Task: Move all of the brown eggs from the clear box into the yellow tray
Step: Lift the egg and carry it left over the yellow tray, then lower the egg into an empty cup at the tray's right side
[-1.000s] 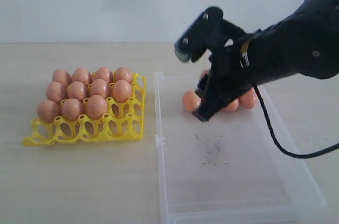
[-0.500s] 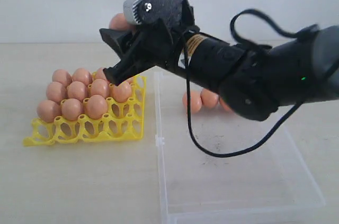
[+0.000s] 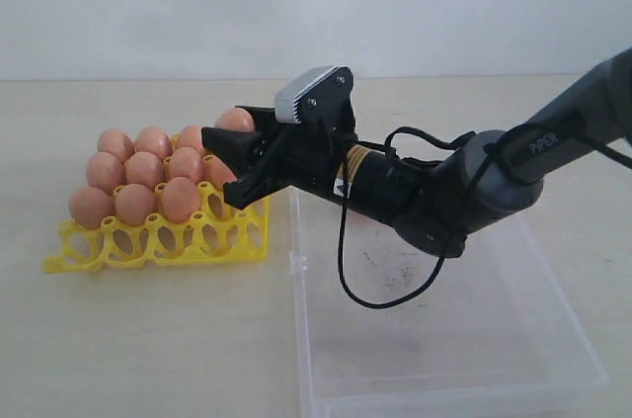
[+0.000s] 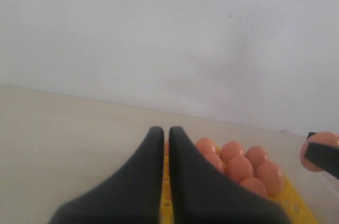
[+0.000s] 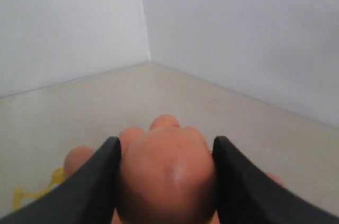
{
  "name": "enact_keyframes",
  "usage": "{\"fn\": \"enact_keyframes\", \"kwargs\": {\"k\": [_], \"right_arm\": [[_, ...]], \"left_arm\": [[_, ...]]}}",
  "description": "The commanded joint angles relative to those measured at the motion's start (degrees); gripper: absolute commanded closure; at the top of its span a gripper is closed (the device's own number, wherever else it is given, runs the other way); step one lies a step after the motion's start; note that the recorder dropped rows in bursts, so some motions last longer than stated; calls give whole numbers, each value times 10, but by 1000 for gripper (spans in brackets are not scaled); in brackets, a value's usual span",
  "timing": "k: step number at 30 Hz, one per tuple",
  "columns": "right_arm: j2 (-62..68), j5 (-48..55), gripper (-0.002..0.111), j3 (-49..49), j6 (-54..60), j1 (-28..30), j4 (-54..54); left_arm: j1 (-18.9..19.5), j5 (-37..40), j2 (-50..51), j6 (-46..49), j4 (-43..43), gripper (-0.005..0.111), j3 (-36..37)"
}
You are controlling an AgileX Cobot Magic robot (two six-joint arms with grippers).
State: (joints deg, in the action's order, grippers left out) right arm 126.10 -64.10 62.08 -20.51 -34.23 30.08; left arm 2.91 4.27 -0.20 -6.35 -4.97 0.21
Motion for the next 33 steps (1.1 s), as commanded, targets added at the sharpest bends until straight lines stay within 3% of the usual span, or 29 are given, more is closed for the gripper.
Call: {"fn": "enact_keyframes", "kwargs": {"k": [1,6,13,33], "right_arm": [[28,-5,109,42,-58,12,120],[55,0,109,72,-89,11,142],[61,101,109,83,-94,11,136],[61,174,109,83,-96,11,140]], "left_arm": [[-2,-3,2,-1,0,103,-2],[-2,-3,2,-1,0,103,-2],[-2,-3,2,-1,0,103,-2],[-2,-3,2,-1,0,103,-2]]}}
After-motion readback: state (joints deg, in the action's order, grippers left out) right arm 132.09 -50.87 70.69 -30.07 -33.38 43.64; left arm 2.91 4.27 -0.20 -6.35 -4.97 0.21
